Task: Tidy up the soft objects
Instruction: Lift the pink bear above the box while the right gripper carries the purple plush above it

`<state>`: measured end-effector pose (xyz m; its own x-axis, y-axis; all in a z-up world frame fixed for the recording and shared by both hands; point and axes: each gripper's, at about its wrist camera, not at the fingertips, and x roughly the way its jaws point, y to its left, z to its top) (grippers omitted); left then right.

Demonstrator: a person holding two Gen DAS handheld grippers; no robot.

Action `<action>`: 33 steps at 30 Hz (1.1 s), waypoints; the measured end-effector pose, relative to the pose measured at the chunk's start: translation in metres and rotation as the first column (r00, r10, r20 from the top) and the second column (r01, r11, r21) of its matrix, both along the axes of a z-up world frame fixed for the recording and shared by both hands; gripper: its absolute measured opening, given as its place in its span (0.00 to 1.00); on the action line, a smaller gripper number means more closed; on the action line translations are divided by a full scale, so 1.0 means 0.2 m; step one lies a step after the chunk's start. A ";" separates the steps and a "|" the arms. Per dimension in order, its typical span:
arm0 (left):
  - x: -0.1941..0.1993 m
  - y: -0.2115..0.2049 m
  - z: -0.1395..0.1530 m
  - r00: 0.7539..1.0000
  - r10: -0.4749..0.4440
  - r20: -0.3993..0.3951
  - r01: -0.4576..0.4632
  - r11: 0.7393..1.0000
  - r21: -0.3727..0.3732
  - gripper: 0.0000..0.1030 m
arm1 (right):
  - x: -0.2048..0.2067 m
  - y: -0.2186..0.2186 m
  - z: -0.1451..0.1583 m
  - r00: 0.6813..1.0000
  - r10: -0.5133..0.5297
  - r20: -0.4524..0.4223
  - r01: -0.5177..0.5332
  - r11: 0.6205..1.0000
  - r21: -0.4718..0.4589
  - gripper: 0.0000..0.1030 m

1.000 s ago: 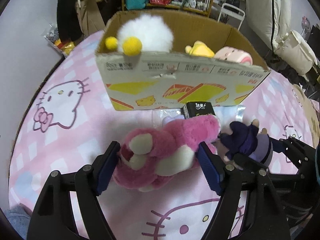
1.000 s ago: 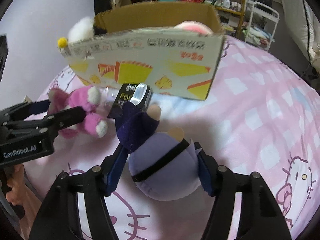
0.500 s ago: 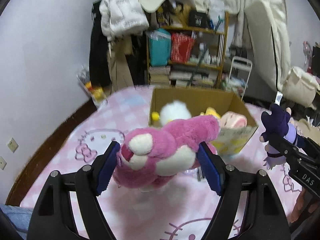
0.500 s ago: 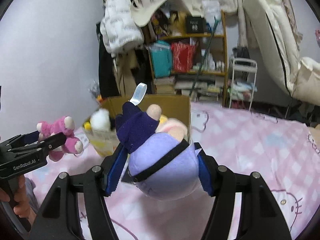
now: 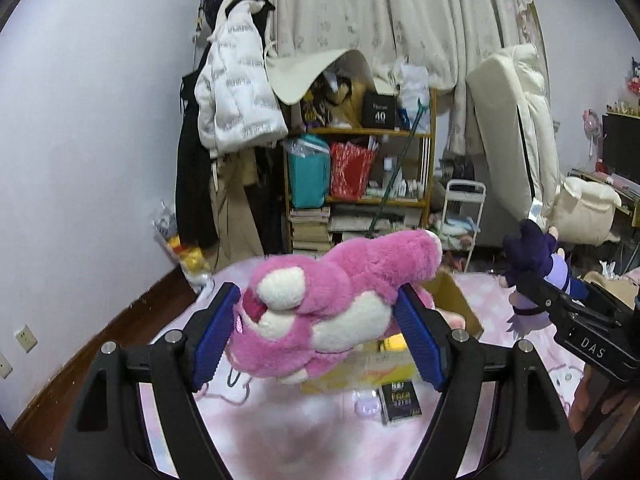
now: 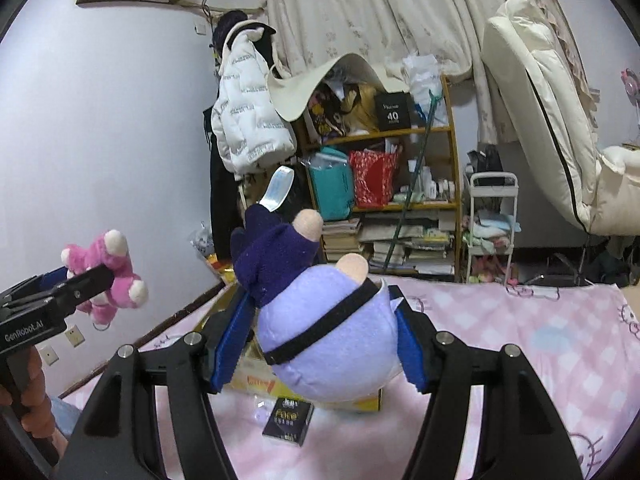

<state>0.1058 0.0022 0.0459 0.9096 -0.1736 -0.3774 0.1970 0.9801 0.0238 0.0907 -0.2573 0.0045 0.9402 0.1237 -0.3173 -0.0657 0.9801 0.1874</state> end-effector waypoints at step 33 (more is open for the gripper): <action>0.36 -0.23 0.04 0.993 -0.004 0.118 -0.001 0.999 0.042 0.75 | 0.34 -0.04 0.06 0.998 0.041 0.050 -0.040 0.999 -0.009 0.68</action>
